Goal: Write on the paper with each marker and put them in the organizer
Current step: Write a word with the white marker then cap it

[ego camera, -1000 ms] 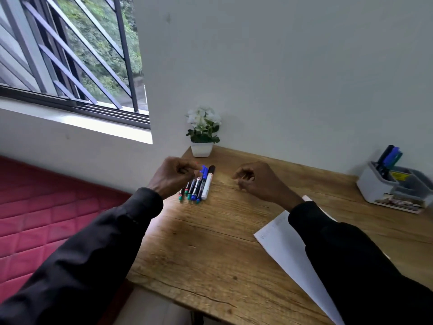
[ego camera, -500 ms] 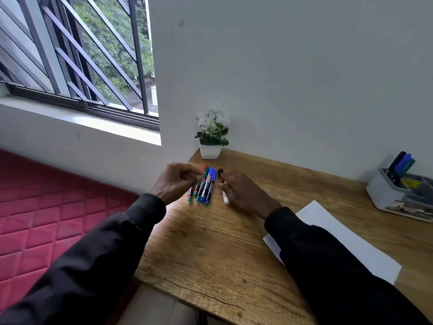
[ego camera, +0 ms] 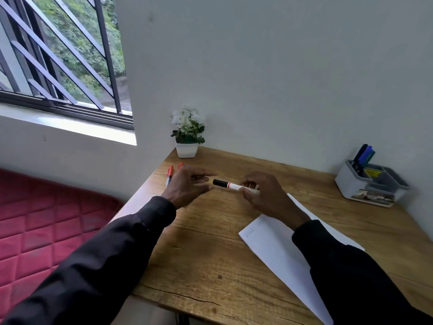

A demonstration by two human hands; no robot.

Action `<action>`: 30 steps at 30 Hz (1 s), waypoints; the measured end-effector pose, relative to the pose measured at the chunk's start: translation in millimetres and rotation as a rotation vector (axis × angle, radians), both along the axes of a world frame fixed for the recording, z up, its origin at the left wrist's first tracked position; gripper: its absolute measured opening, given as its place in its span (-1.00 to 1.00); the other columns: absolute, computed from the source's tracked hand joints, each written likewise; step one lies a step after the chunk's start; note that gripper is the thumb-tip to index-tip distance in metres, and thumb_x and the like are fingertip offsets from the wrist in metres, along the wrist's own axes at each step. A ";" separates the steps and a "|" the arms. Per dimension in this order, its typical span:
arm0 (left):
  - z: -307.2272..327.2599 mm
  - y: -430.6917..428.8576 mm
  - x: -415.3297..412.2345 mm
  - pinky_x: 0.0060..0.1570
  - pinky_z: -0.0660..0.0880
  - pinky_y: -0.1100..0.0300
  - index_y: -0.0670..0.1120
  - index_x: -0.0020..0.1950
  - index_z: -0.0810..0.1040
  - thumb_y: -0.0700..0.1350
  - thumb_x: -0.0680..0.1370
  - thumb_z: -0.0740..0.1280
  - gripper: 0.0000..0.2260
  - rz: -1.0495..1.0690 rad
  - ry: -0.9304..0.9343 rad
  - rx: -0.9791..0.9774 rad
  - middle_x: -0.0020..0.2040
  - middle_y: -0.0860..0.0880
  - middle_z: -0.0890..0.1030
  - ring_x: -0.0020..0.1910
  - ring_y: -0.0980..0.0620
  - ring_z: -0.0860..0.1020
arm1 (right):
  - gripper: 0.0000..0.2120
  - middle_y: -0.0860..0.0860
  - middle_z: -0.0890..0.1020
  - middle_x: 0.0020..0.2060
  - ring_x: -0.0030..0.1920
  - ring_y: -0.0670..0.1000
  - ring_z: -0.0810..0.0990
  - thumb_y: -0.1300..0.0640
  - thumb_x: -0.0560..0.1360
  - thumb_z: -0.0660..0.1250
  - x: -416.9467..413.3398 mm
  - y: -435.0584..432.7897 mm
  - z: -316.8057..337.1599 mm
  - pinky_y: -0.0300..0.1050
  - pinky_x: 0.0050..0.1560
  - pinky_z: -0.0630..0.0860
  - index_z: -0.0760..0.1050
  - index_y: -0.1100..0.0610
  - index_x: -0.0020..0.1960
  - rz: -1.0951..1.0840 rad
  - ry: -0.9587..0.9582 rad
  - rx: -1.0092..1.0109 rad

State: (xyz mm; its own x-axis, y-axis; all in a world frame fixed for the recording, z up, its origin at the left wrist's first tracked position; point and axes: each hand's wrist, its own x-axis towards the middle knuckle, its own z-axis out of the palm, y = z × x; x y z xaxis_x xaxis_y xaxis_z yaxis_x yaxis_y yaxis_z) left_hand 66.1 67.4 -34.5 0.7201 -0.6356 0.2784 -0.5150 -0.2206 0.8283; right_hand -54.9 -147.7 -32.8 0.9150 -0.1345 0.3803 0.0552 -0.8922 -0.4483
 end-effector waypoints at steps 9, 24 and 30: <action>13.8 -60.8 -32.3 -0.11 0.55 0.13 0.00 0.08 0.70 -0.13 0.54 0.41 -0.85 -0.129 -0.015 -0.064 -0.14 0.00 0.71 -0.12 0.07 0.64 | -0.87 0.02 0.71 -0.29 -0.32 0.00 0.61 0.15 0.54 0.51 -56.7 -39.0 18.7 -0.13 -0.24 0.51 0.74 0.22 -0.04 -0.014 -0.246 0.758; 25.2 -113.4 -53.7 -0.19 0.54 0.37 -0.21 0.02 0.70 -0.29 0.52 0.41 -0.88 -0.297 -0.056 -0.089 -0.21 -0.15 0.70 -0.26 0.07 0.64 | -0.66 0.32 0.67 -0.18 -0.22 0.13 0.69 0.26 0.71 0.16 -65.2 -65.4 21.4 -0.16 -0.21 0.61 0.54 0.55 0.22 0.164 -0.002 1.141; 27.2 -119.0 -41.1 -0.24 0.55 0.38 -0.27 -0.02 0.70 -0.29 0.53 0.40 -0.90 -0.307 -0.067 -0.047 -0.19 -0.17 0.70 -0.24 -0.02 0.64 | -0.66 0.36 0.66 -0.07 -0.09 0.18 0.68 0.28 0.65 0.18 -69.6 -80.1 22.7 -0.12 -0.07 0.62 0.55 0.50 0.26 0.224 0.057 1.102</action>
